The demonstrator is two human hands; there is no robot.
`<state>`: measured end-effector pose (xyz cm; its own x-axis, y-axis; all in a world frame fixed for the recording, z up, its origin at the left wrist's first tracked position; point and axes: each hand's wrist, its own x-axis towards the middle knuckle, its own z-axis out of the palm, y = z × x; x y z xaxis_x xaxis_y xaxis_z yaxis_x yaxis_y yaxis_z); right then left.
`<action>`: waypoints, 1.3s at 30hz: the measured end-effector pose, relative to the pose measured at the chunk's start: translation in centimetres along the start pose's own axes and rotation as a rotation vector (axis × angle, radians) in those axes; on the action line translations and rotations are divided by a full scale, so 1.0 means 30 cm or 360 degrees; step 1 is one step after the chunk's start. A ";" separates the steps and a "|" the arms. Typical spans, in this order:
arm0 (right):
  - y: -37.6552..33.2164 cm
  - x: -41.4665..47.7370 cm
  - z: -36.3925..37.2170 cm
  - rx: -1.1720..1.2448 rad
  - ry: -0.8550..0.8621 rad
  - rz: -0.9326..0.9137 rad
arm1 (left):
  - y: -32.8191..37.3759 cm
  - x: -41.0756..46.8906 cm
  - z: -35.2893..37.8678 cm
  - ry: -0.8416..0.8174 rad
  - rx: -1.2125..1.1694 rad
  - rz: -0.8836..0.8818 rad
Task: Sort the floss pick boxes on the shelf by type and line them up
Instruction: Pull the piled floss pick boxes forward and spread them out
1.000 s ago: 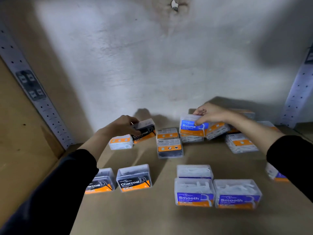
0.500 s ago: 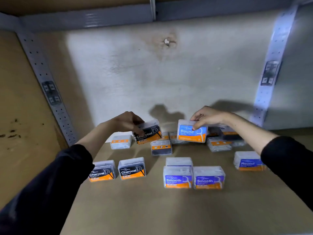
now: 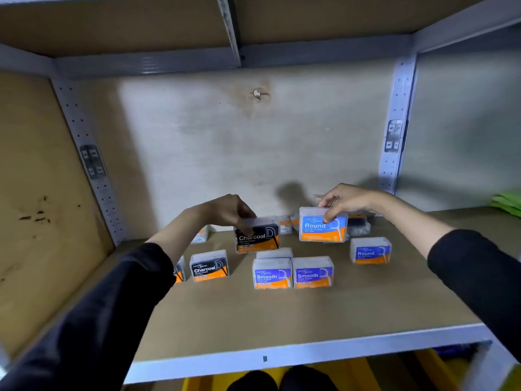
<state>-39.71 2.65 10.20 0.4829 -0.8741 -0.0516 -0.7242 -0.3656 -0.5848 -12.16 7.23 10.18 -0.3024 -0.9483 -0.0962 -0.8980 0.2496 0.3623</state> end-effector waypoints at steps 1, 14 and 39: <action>0.000 -0.015 -0.003 0.0001 0.0001 0.0005 | 0.012 -0.006 0.004 -0.0011 0.0020 0.0023; 0.061 -0.113 -0.025 -0.0033 0.0017 0.0126 | 0.106 -0.011 0.039 -0.0011 0.0014 0.0076; 0.504 -0.113 0.088 -0.0559 0.0034 0.0587 | 0.143 0.119 0.072 -0.0055 0.0071 0.0061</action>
<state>-50.98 0.94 -0.60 0.1565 -0.9703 -0.1843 -0.9682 -0.1138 -0.2230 -17.78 5.34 9.39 -0.3467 -0.9309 -0.1152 -0.8987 0.2945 0.3250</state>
